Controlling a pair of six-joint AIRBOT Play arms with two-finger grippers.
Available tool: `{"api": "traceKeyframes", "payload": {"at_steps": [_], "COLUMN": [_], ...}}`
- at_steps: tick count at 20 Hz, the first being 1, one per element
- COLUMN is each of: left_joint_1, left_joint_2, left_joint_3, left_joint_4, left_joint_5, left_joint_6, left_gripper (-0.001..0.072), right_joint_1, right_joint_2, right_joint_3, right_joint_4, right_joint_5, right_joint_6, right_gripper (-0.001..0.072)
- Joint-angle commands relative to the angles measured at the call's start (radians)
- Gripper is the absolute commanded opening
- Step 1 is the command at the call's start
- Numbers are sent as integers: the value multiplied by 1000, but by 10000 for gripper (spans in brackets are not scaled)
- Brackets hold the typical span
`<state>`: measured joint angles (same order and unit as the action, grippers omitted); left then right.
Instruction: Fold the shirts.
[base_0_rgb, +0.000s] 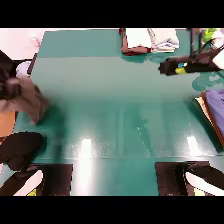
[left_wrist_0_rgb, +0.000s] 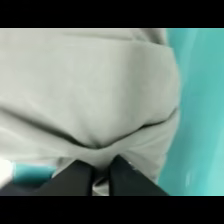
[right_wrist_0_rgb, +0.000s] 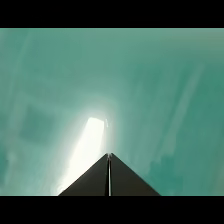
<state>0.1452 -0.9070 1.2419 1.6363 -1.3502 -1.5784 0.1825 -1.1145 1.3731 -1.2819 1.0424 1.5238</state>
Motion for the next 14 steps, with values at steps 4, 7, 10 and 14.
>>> {"api": "traceKeyframes", "payload": {"at_steps": [4,7,10,14], "left_joint_1": [-287,-480,-694,-964], "left_joint_2": [79,10,-150,-426], "left_joint_3": [338,340,340,340], "left_joint_4": [-66,-67,-80,-109], "left_joint_5": [-2,37,47,116], "left_joint_6": [-32,-75,-92,-59], "left_gripper": [30,30,30,32], "right_joint_1": [-32,-70,-110,-120], "right_joint_2": [0,1,1,1], "right_joint_3": [272,351,400,400], "right_joint_4": [-1,-1,0,0], "right_joint_5": [-8,-4,9,24], "right_joint_6": [0,0,0,0], "right_gripper": [19,19,19,19]}}
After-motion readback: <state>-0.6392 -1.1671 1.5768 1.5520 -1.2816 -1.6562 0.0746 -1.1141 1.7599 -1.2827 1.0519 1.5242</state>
